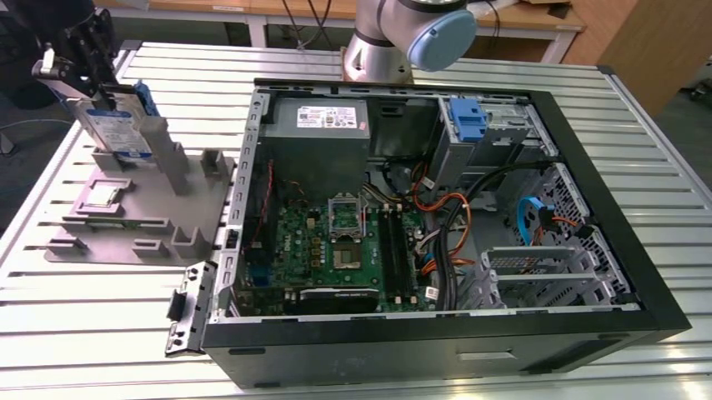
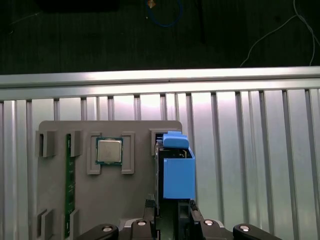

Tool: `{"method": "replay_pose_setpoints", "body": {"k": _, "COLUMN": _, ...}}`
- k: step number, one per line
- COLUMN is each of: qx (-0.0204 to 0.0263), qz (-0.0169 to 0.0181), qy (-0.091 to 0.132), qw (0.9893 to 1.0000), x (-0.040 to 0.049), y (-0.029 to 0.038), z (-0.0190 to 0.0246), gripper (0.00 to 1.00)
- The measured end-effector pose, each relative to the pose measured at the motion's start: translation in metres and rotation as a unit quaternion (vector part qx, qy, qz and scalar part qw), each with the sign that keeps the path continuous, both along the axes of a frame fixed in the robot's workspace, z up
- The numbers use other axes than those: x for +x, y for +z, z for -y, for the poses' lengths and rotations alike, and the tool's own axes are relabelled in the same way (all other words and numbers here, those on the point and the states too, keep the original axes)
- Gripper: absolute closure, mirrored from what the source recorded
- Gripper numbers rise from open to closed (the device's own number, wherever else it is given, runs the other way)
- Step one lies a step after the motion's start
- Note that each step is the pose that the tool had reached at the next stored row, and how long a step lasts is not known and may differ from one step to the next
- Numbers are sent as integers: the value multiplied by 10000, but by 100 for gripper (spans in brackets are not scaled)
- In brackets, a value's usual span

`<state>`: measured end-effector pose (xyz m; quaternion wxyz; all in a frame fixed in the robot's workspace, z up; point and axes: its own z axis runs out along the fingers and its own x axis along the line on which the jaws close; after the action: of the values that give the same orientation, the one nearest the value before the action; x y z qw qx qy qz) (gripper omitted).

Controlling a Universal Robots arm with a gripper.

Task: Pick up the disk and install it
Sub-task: 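Pick up the disk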

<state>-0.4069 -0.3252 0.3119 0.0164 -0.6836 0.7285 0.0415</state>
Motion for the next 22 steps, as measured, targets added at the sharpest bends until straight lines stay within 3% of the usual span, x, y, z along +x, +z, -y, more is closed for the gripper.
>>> {"method": "replay_pose_setpoints", "body": {"k": 5, "qx": 0, "qz": 0, "qy": 262, "qw": 9997, "x": 0, "y": -7, "z": 2, "gripper": 65}}
{"method": "replay_pose_setpoints", "body": {"k": 8, "qx": -3, "qz": 3, "qy": 270, "qw": 9996, "x": 0, "y": -10, "z": 11, "gripper": 65}}
{"method": "replay_pose_setpoints", "body": {"k": 12, "qx": -21, "qz": 1, "qy": 269, "qw": 9996, "x": 0, "y": -9, "z": 56, "gripper": 65}}
{"method": "replay_pose_setpoints", "body": {"k": 17, "qx": -24, "qz": 1, "qy": 269, "qw": 9996, "x": 0, "y": -7, "z": 56, "gripper": 65}}
{"method": "replay_pose_setpoints", "body": {"k": 22, "qx": -24, "qz": 0, "qy": 268, "qw": 9996, "x": 0, "y": 78, "z": 55, "gripper": 65}}
